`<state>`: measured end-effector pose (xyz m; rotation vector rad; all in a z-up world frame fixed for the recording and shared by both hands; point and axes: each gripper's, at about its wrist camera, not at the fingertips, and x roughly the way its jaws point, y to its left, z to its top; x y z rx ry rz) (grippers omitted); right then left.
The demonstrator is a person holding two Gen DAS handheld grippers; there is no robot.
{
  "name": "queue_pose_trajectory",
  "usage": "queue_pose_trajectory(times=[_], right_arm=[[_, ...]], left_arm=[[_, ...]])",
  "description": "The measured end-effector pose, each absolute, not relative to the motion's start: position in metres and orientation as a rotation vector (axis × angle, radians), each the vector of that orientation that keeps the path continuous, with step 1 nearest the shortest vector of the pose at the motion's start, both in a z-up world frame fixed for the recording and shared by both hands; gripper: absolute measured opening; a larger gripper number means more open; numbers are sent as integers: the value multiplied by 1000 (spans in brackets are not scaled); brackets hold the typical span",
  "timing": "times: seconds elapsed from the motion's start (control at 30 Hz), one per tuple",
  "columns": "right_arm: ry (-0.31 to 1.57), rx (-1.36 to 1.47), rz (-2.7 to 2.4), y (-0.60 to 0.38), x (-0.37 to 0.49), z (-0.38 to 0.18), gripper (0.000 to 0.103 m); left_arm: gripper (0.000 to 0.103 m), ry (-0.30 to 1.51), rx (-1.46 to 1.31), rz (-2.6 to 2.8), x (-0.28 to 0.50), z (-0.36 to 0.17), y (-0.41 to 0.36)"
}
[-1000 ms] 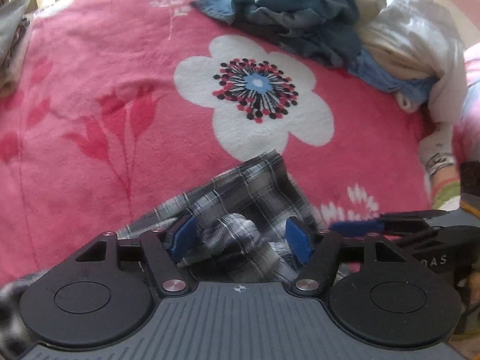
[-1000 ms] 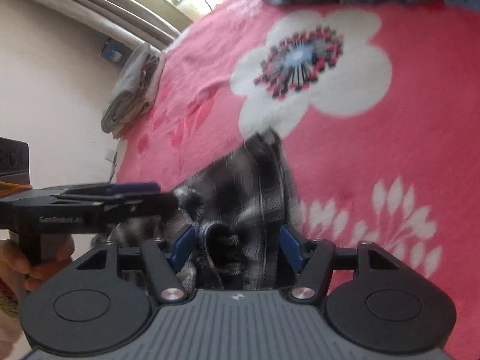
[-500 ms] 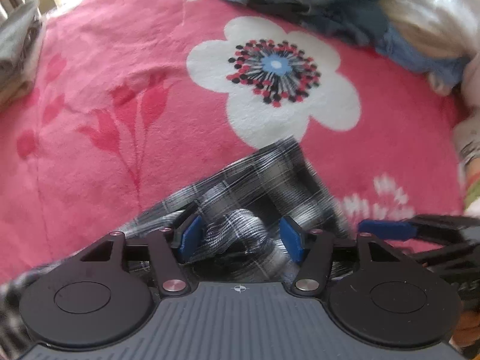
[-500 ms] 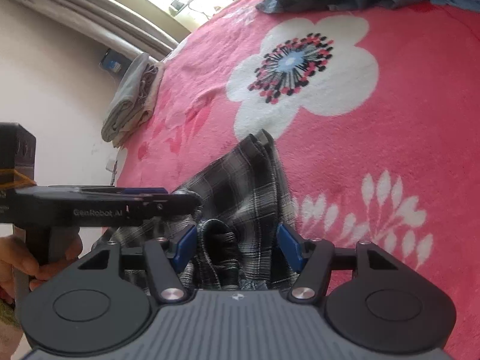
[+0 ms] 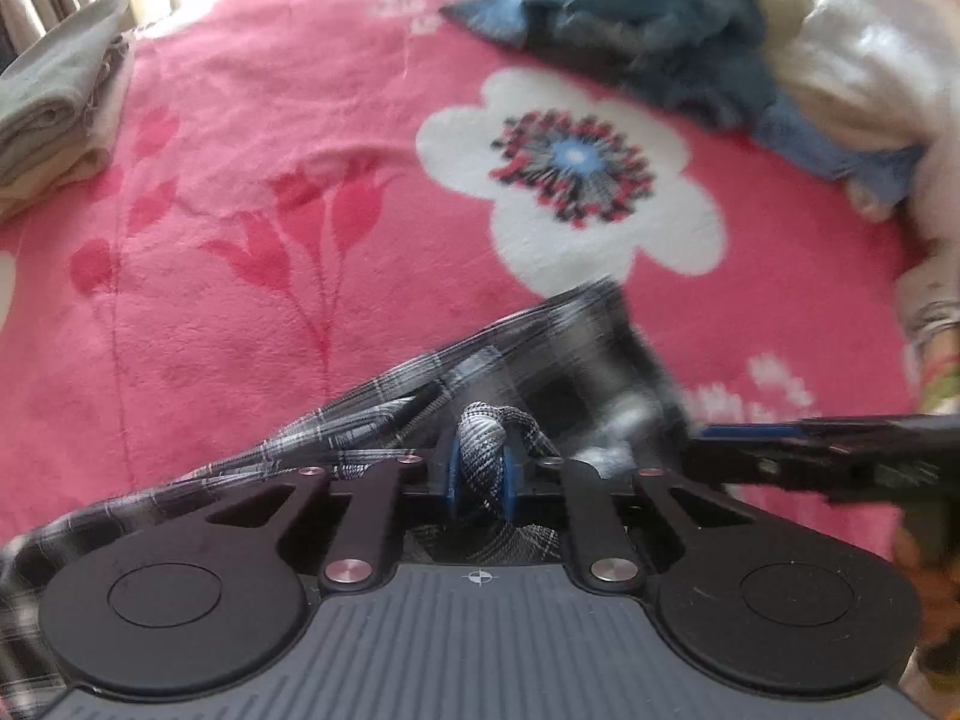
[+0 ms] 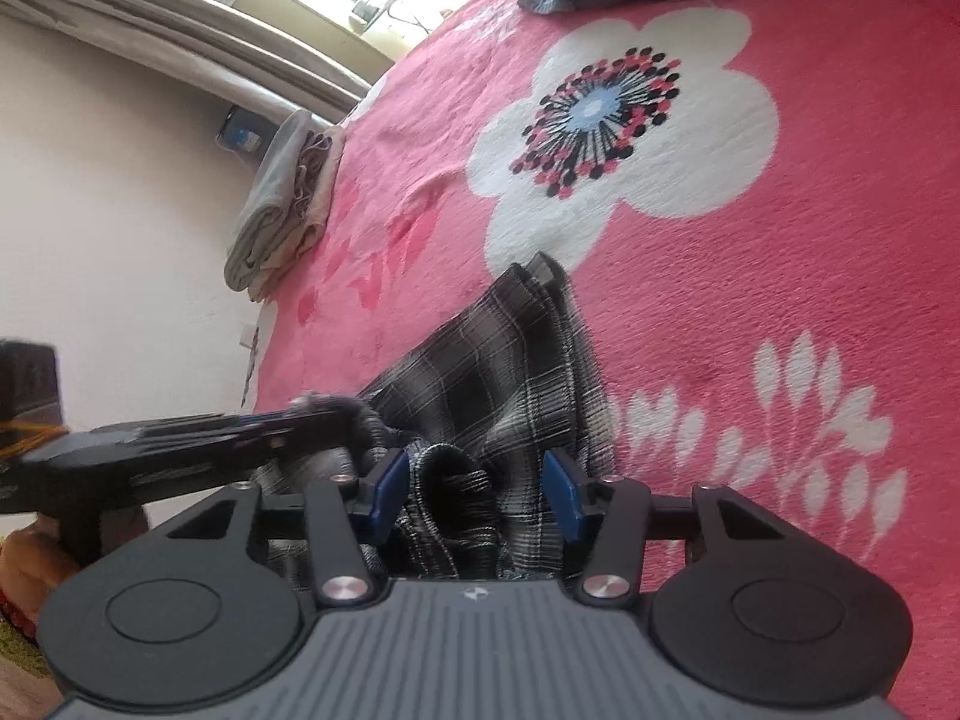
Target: Fold clothes
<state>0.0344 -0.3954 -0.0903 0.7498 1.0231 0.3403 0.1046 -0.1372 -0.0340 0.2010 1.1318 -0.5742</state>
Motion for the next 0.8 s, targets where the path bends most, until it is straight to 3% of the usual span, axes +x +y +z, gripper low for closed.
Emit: queue_pose_trajectory(times=[0.37,0.57,0.8], right_arm=[[1022,773,354,-388,36,-96,48],[909,883,445,-393,43,-86,47],[1112,1156,633,-358,73,-127,47]], left_arm=[[11,1112,83,-735,84,-6,-122],[11,1015,124,-858,68,10,-110],[11,921,108,-955,45,26,-96]])
